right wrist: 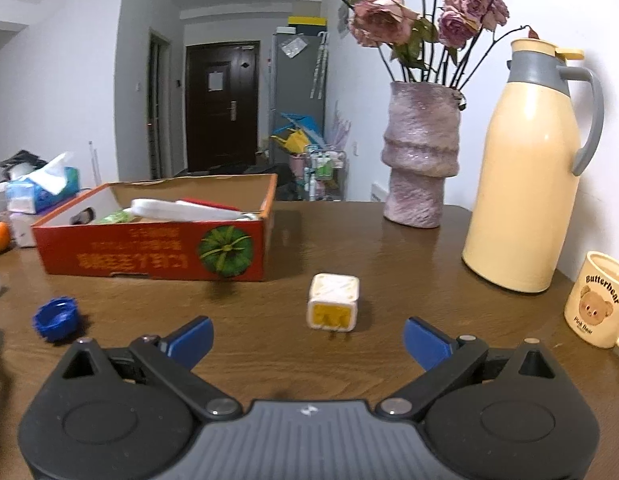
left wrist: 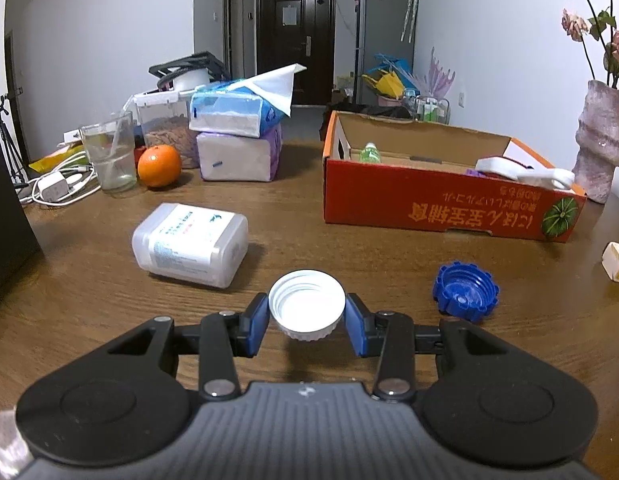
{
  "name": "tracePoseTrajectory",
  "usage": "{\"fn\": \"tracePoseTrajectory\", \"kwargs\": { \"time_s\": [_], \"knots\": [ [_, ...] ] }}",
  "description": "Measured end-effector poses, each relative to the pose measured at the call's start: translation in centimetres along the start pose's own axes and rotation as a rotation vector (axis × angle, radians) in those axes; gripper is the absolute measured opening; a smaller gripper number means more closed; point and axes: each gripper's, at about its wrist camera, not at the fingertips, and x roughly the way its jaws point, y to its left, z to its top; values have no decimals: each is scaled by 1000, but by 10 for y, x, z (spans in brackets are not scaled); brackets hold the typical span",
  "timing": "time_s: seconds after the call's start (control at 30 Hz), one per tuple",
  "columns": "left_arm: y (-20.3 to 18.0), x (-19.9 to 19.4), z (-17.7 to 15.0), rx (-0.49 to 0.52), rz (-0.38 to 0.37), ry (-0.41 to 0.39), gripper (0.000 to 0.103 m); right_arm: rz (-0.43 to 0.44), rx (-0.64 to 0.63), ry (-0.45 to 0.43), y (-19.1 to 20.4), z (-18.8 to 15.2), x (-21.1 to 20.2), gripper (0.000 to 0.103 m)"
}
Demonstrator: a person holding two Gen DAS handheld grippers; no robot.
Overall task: Organize rigid objects
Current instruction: 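Grasp the white bottle cap with the left tool while the right tool grasps the white plug adapter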
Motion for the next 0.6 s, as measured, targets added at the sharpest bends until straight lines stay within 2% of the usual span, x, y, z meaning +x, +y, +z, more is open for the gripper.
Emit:
{"fn": "tracePoseTrajectory", "kwargs": {
  "time_s": [0.43,0.6],
  "knots": [
    [0,7,11,-7,19,-27,41,-62,39,81,-18,17,75,85],
    [-1,13,13,-9,27,-26,41,-66,48,96,-14,21,91,85]
  ]
}}
